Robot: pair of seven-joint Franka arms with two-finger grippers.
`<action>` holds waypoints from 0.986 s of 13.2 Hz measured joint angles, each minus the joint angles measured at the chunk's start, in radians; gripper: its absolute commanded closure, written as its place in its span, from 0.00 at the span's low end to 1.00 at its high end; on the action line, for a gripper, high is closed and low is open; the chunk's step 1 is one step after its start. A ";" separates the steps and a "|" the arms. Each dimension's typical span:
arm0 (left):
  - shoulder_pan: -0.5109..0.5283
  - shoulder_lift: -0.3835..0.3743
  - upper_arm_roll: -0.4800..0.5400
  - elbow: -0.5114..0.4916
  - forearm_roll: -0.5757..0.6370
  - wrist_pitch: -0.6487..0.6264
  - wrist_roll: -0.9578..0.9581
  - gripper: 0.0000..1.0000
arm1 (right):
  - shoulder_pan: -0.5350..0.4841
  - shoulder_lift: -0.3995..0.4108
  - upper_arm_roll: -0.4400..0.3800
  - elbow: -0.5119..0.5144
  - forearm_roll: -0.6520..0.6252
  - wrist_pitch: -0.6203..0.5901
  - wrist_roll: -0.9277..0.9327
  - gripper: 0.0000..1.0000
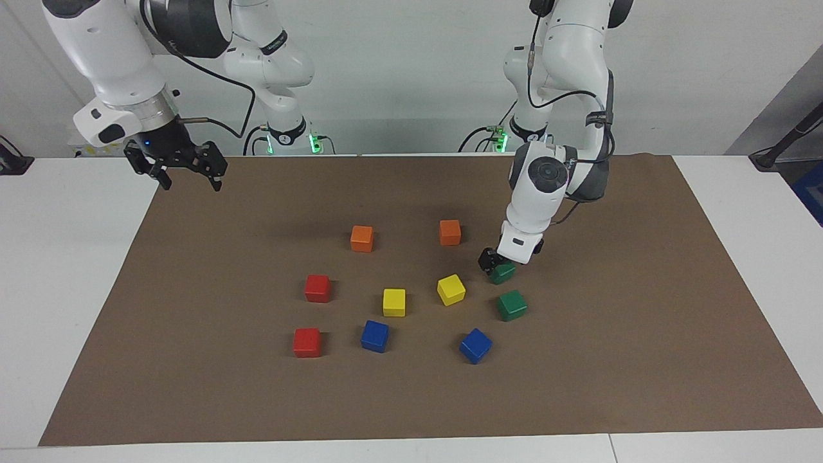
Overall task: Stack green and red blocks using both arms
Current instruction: 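Grasp the green block with the left gripper while the right gripper reaches red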
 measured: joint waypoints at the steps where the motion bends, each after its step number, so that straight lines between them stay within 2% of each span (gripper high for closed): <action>1: 0.000 0.000 0.002 0.000 0.000 0.001 -0.011 0.00 | 0.025 0.002 0.003 -0.042 0.001 0.042 0.061 0.00; 2: 0.000 0.000 0.002 -0.003 0.000 0.001 -0.041 0.00 | 0.060 0.010 0.004 -0.077 0.001 0.074 0.139 0.00; 3: 0.000 0.000 0.002 -0.010 0.000 0.008 -0.090 0.34 | 0.096 0.027 0.006 -0.099 0.001 0.108 0.221 0.00; 4: -0.001 0.000 0.001 -0.019 0.000 0.017 -0.130 0.94 | 0.127 0.052 0.008 -0.110 0.002 0.151 0.283 0.00; 5: -0.001 0.000 0.001 -0.028 0.000 0.026 -0.151 1.00 | 0.150 0.084 0.009 -0.115 0.003 0.196 0.320 0.00; 10: 0.001 -0.002 0.006 -0.024 0.006 0.013 -0.111 1.00 | 0.175 0.229 0.010 -0.116 0.007 0.348 0.343 0.00; 11: 0.011 -0.005 0.014 -0.006 0.007 -0.024 -0.040 1.00 | 0.184 0.247 0.010 -0.116 0.008 0.370 0.345 0.00; 13: 0.094 -0.012 0.024 0.062 0.012 -0.124 0.227 1.00 | 0.207 0.270 0.010 -0.115 0.008 0.400 0.358 0.00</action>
